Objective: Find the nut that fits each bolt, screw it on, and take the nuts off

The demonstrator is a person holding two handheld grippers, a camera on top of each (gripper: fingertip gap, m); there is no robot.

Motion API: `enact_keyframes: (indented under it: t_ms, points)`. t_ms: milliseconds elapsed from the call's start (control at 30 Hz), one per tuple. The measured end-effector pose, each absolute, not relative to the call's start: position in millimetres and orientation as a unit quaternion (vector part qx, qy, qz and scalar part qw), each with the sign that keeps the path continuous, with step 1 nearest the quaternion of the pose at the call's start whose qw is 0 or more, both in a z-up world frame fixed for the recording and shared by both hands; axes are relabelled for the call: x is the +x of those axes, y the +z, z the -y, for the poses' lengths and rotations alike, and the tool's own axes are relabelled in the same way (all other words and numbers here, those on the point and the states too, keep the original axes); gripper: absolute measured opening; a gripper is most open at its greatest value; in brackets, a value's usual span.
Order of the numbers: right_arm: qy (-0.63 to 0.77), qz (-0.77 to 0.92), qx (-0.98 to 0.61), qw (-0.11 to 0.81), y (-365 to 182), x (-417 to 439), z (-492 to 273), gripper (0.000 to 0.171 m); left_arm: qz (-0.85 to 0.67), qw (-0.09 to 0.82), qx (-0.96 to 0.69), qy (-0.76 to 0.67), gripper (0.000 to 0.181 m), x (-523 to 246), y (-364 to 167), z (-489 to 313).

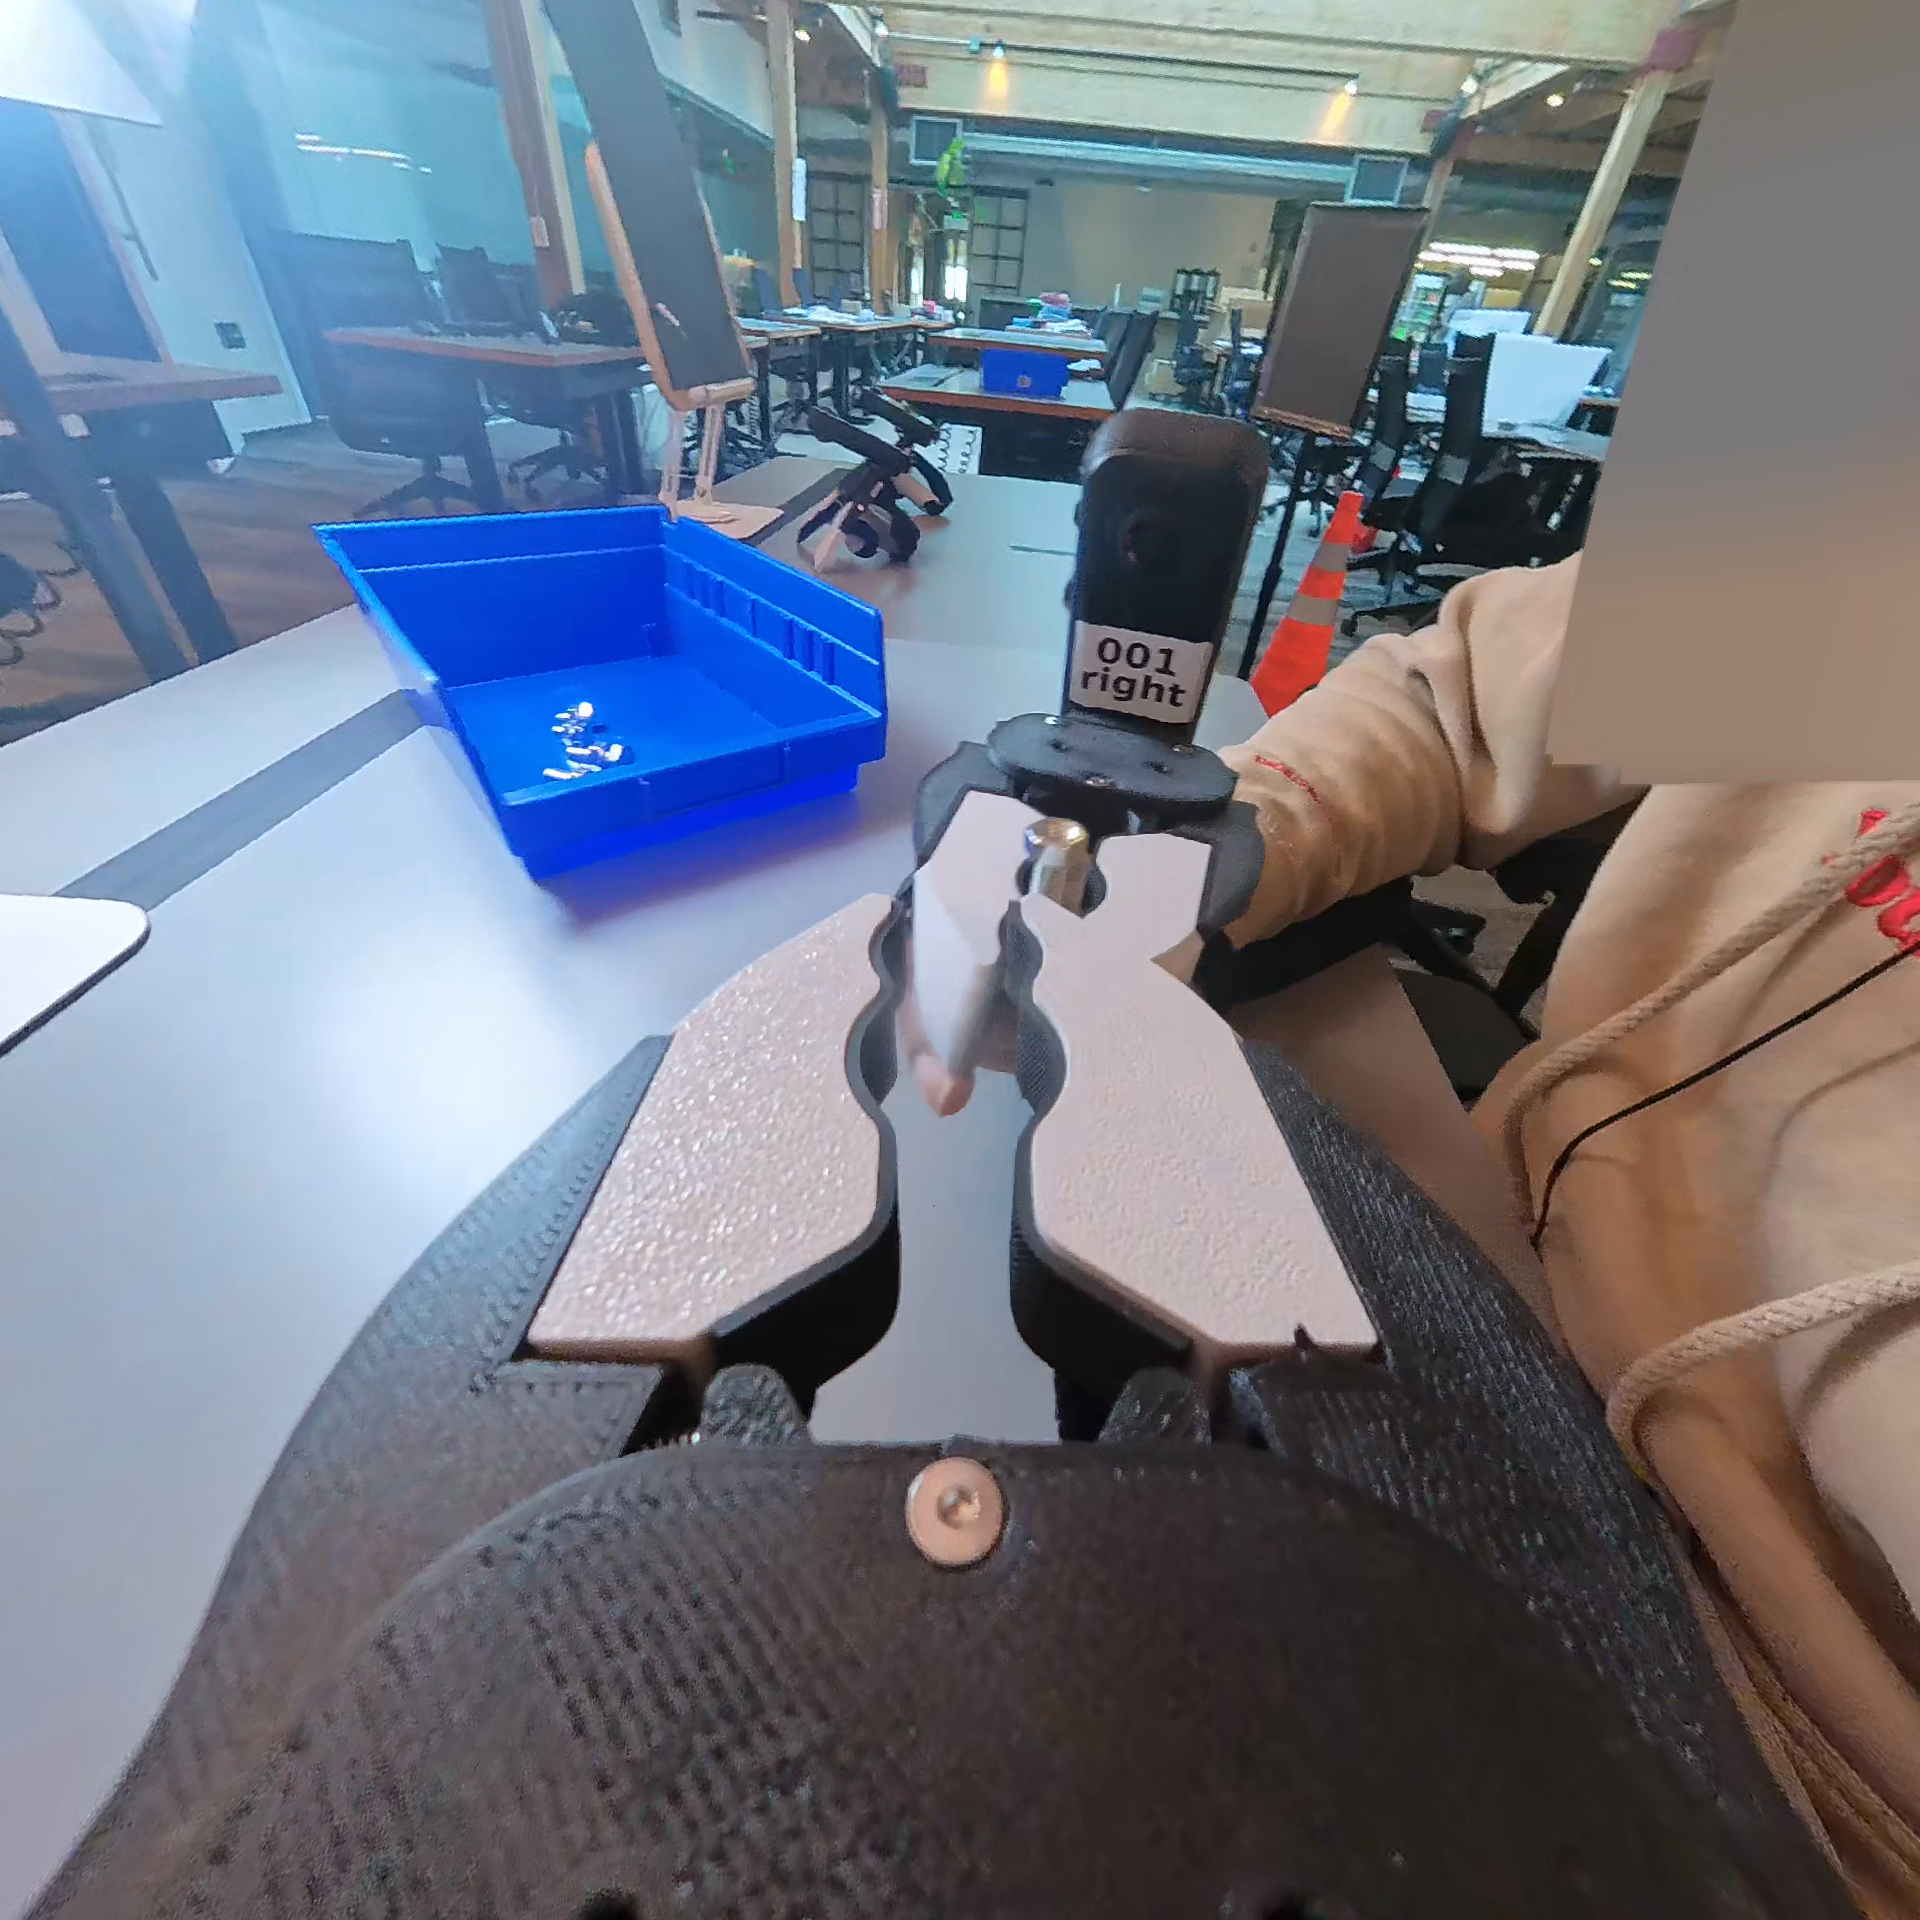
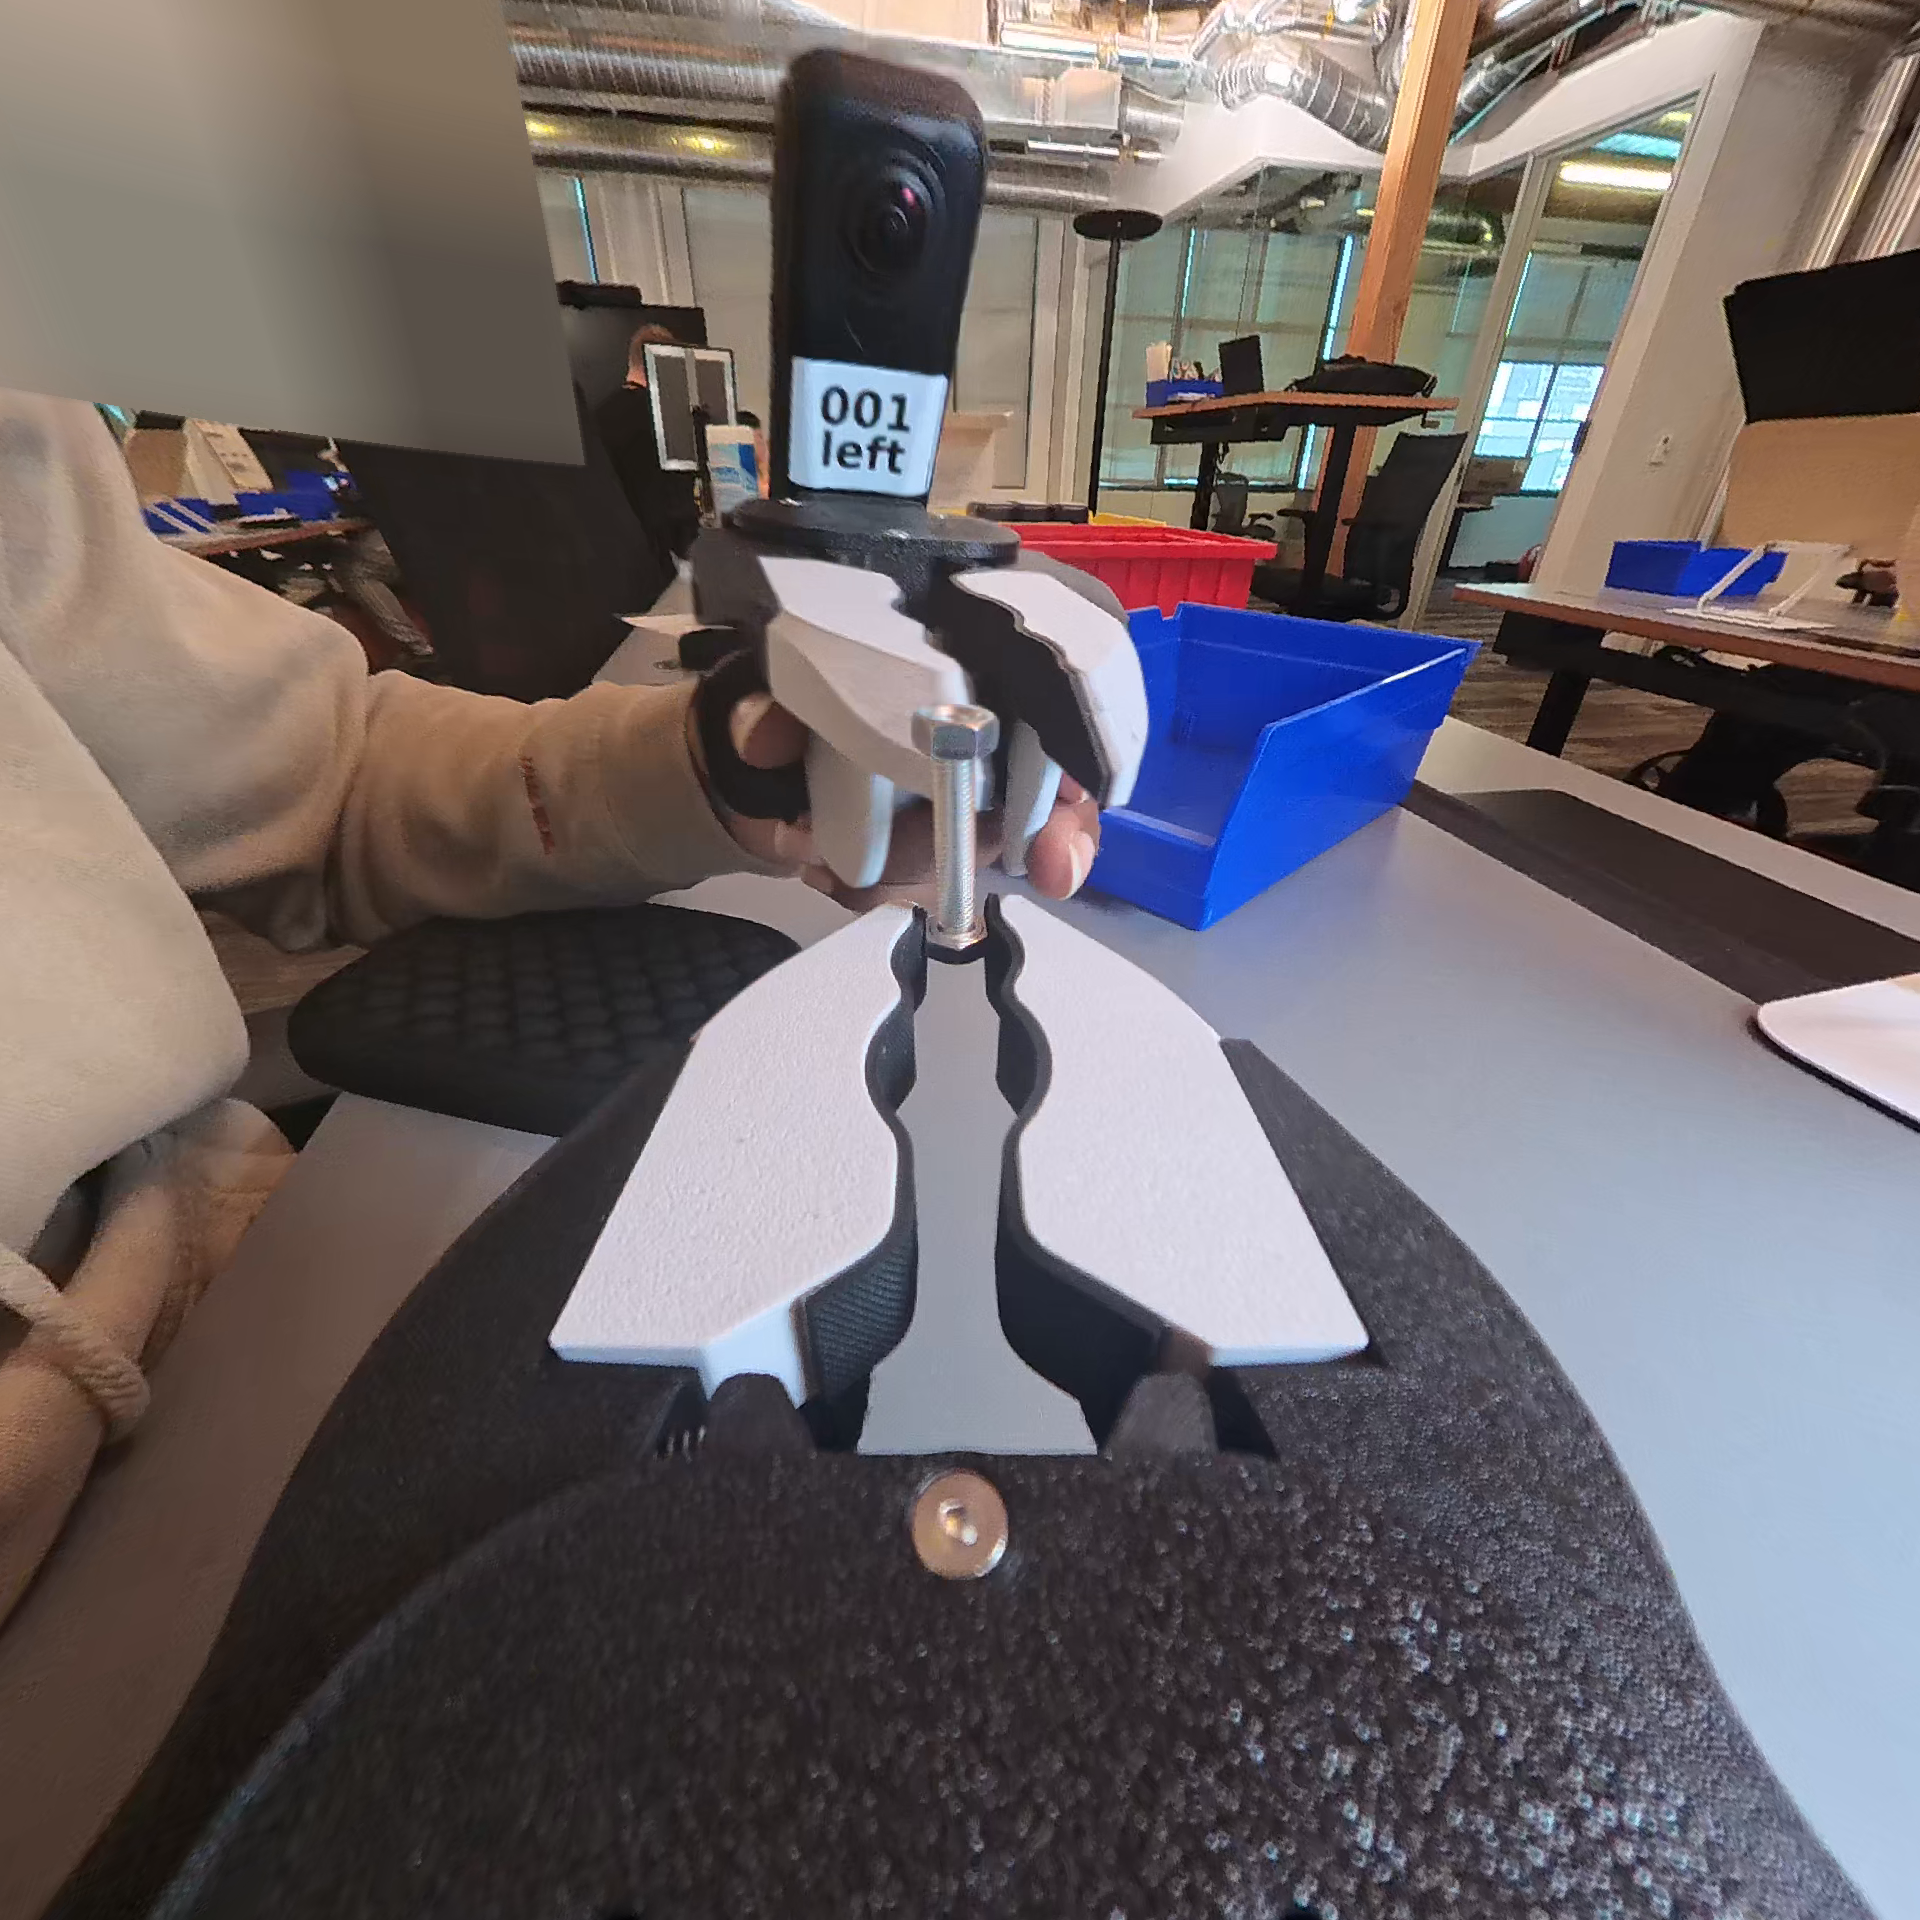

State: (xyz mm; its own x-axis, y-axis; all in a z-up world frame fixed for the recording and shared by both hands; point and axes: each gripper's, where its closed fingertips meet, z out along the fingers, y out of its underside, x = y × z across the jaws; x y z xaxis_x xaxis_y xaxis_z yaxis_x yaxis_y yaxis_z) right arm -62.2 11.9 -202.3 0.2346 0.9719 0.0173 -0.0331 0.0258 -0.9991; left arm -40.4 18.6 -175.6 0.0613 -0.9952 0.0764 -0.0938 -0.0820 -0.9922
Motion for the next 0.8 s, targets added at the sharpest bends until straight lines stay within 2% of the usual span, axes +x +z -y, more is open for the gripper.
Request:
enact_keyframes:
  t_ms: [267, 500, 800]
  points:
    - [0.432, 0.436, -0.552, 0.565, -208, -64, -15, 0.010, -0.485, 0.464, -0.535, -0.513, 0.025, -39, -166, -8]
    - [0.440, 0.433, -0.539, 0.574, -201, -62, -13, 0.010, -0.468, 0.470, -0.548, -0.510, 0.017, -44, -168, -19]
    - [0.434, 0.437, -0.548, 0.566, -206, -64, -14, 0.010, -0.486, 0.474, -0.536, -0.502, 0.022, -38, -169, -10]
